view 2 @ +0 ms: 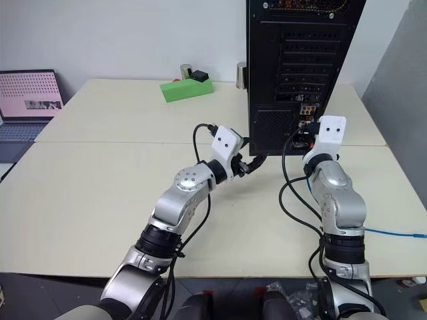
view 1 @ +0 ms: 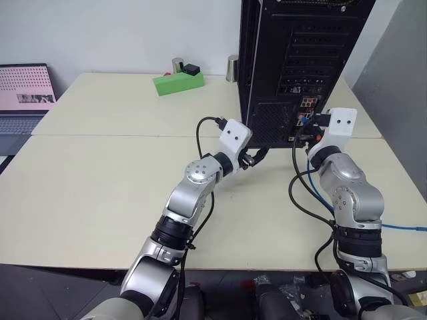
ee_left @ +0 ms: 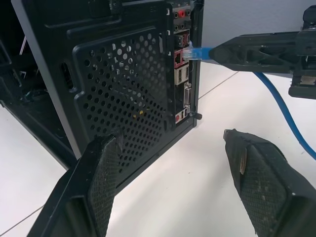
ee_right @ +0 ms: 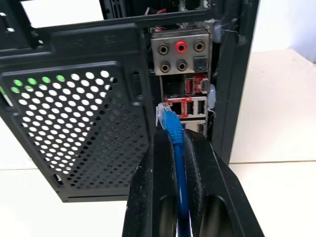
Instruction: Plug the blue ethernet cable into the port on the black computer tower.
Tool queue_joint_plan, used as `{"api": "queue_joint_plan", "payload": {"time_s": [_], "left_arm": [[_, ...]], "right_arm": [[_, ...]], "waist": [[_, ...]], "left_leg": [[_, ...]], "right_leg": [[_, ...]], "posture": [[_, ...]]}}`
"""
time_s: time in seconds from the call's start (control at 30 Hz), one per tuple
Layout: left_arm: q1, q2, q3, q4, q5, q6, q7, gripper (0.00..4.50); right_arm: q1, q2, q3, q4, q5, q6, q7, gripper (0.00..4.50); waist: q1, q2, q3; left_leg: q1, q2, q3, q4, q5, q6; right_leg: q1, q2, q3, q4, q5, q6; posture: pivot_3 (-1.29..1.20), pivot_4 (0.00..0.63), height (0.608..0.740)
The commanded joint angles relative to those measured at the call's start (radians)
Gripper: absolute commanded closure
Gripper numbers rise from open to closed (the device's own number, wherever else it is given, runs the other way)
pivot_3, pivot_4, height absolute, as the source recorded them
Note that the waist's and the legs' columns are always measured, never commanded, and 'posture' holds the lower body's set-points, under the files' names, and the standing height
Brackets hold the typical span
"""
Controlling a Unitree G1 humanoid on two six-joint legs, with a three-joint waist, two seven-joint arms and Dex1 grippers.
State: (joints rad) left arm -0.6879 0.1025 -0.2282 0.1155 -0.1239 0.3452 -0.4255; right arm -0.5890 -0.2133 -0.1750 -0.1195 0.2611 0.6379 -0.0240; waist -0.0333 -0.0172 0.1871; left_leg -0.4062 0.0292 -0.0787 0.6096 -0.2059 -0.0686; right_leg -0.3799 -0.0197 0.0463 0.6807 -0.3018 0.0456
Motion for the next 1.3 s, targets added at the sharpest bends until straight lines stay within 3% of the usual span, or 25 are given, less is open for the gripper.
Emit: {"api": "queue_joint_plan", "payload": {"time_s": [0.03, 1.3], "left_arm": [[-0.022, -0.005, 0.019, -0.019, 0.007, -0.028, -0.002, 1.04], [-0.001, -0.010, 0.012, -0.043, 0.014, -0.026, -0.006, 1.04]], "right_arm": [[-0.038, 0.001, -0.016, 0.000, -0.010, -0.042, -0.001, 4.50], [-0.071, -0.006, -0.011, 0.100, -0.056, -0.100, -0.004, 4.50]], "waist": [[0.000, 0.000, 0.000], [0.000, 0.000, 0.000]], "left_leg": [[0.000, 0.000, 0.000, 0.000, 0.000, 0.000], [0.000, 0.000, 0.000, 0.000, 0.000, 0.000]], "right_leg": [[0.000, 0.000, 0.000, 0.000, 0.000, 0.000], [0.000, 0.000, 0.000, 0.000, 0.000, 0.000]], "posture": [[0.00, 0.150, 0.740], [0.00, 0.150, 0.740]]}}
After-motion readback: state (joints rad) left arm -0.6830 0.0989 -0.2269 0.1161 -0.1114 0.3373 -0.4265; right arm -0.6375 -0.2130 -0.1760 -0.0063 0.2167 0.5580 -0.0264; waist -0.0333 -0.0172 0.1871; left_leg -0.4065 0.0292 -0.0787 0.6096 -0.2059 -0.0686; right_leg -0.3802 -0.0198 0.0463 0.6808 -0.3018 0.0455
